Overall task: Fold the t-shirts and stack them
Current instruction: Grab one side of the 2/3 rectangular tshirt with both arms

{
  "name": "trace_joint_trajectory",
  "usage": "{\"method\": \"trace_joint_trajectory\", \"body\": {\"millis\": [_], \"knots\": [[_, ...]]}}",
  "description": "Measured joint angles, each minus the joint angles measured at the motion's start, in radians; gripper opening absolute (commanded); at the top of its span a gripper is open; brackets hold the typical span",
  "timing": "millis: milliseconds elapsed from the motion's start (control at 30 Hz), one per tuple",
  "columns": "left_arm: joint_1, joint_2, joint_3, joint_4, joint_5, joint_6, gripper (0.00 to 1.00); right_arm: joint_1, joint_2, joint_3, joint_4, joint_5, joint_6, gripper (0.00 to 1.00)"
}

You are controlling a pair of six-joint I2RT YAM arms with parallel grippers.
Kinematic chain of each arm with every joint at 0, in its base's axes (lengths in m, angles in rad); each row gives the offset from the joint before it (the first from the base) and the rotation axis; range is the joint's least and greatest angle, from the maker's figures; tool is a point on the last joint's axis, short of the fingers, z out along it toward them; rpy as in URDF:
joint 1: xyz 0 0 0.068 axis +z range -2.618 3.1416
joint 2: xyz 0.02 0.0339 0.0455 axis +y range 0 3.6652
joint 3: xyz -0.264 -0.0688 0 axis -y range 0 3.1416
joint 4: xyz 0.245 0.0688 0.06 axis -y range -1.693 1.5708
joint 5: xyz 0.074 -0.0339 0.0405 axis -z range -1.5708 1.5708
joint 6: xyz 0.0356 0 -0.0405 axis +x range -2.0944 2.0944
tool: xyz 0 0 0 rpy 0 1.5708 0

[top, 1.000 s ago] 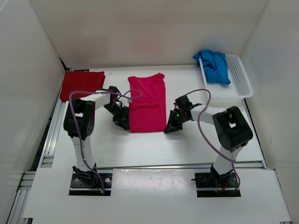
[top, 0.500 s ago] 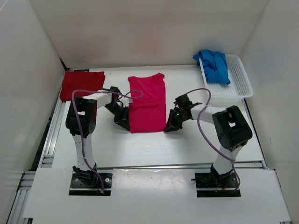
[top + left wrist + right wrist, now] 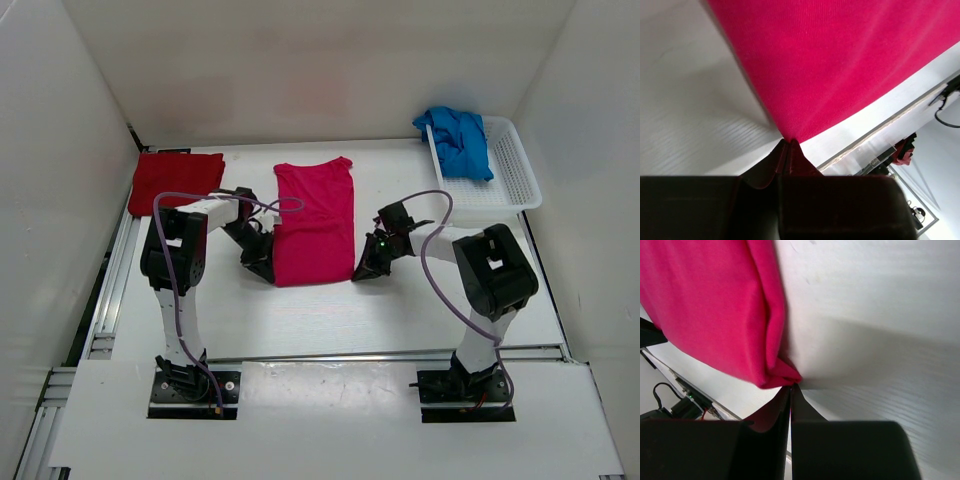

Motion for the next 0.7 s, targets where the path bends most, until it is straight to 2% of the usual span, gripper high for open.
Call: {"method": "trace_joint_trajectory", "body": {"millis": [367,633,700], "knots": [[0.0,-0.012,0.003,-0.061,-0.028,0.0,0.11,-0.017,-0.048,-0.075,0.02,-0.034,-0.023,0.0],[0.0,-0.042,-0.018,-0.077,-0.033,0.0,0.11,-0.016,-0.11,-0.131,0.01,-0.06,-0.071,0.4],[0.0,-0.052,-0.03,-0.08,-0.033,0.0,0.11,-0.015,-0.129,-0.142,0.01,-0.067,-0.084,0.44]]}}
